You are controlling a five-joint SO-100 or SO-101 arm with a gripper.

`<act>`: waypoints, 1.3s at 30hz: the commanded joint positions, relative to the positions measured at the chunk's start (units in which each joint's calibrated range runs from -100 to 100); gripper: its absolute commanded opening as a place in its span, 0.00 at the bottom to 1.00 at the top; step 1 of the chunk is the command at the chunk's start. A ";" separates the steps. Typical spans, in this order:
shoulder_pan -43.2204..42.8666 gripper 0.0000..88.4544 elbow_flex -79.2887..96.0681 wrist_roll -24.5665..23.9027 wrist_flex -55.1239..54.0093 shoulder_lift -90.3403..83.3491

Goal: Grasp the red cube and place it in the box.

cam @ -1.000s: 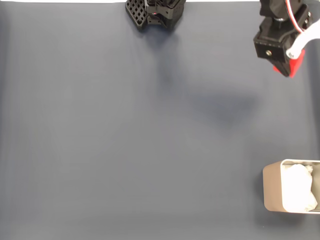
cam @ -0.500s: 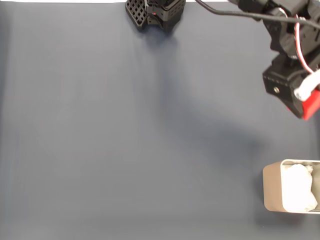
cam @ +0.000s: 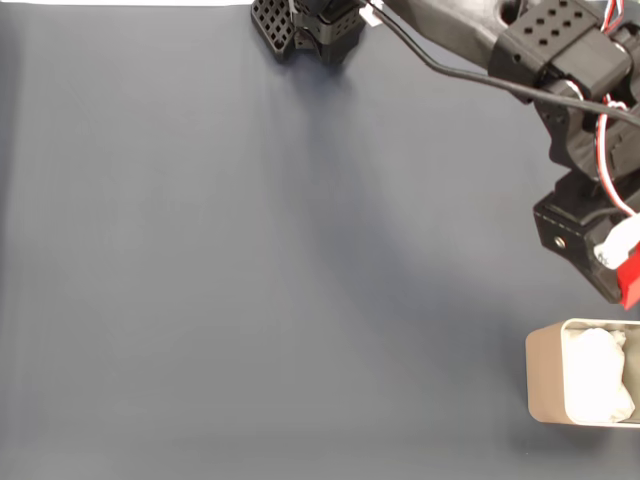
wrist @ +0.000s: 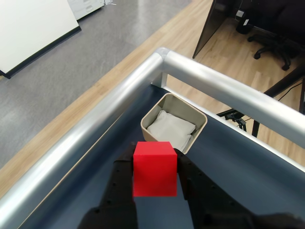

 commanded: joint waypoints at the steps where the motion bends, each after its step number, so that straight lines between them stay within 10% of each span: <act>1: 1.25 0.03 -6.63 -0.29 -0.90 1.57; 39: 4.30 0.03 -32.18 -0.20 -4.26 22.98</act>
